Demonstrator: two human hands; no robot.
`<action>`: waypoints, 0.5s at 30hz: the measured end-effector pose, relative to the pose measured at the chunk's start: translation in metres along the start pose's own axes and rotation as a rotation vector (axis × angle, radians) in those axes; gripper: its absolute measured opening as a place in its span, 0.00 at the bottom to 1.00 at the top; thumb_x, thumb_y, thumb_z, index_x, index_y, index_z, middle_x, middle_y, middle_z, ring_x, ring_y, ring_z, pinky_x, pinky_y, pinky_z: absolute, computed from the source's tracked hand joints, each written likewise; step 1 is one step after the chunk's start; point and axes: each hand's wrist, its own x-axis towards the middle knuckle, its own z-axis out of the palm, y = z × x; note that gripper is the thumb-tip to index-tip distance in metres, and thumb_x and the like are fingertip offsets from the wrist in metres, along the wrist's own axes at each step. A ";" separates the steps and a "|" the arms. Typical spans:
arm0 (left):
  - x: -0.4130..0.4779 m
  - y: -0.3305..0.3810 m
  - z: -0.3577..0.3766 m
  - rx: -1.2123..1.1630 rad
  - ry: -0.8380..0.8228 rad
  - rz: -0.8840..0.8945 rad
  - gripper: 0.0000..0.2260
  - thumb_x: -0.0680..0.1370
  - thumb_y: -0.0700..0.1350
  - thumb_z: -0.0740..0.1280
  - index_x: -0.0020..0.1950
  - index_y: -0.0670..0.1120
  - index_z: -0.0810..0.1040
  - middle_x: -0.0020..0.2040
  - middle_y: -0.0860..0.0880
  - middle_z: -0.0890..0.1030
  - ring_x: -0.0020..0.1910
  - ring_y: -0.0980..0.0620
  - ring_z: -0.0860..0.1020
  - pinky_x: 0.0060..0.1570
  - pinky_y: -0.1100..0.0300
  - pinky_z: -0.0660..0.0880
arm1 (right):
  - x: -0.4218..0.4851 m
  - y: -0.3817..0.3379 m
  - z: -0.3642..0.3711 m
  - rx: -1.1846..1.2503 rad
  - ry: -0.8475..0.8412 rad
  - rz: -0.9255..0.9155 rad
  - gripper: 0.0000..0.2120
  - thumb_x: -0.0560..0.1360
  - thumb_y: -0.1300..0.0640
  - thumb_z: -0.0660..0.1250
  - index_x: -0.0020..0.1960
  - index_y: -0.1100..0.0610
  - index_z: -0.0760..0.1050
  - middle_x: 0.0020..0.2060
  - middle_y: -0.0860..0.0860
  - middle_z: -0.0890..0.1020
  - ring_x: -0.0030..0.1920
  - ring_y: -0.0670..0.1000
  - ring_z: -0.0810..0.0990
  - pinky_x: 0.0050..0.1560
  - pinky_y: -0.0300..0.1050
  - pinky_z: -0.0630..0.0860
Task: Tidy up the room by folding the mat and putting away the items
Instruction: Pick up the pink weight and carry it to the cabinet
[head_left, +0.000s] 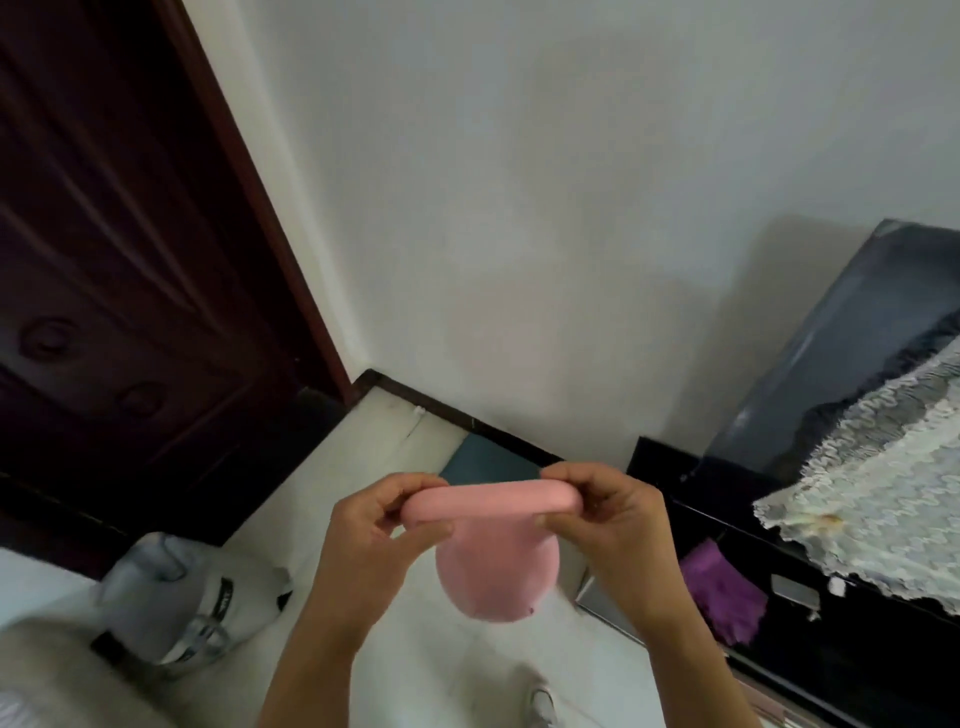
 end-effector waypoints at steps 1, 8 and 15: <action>0.015 0.002 -0.003 0.001 0.040 -0.002 0.16 0.69 0.33 0.77 0.51 0.51 0.84 0.46 0.55 0.86 0.49 0.51 0.84 0.44 0.60 0.82 | 0.022 0.000 0.005 0.005 -0.025 -0.002 0.23 0.63 0.80 0.74 0.46 0.54 0.84 0.43 0.48 0.87 0.44 0.45 0.84 0.48 0.36 0.79; 0.125 0.014 -0.037 -0.048 0.155 0.065 0.15 0.67 0.38 0.78 0.49 0.53 0.85 0.46 0.51 0.86 0.47 0.50 0.84 0.48 0.56 0.82 | 0.151 -0.002 0.047 -0.012 -0.116 -0.050 0.21 0.64 0.76 0.76 0.46 0.52 0.83 0.42 0.45 0.87 0.43 0.43 0.84 0.46 0.34 0.78; 0.240 -0.024 -0.091 -0.025 0.113 0.012 0.15 0.69 0.35 0.77 0.51 0.52 0.84 0.45 0.54 0.86 0.47 0.51 0.84 0.47 0.56 0.82 | 0.255 0.025 0.116 -0.145 -0.128 -0.012 0.19 0.65 0.73 0.77 0.47 0.52 0.83 0.42 0.43 0.87 0.42 0.43 0.84 0.43 0.34 0.79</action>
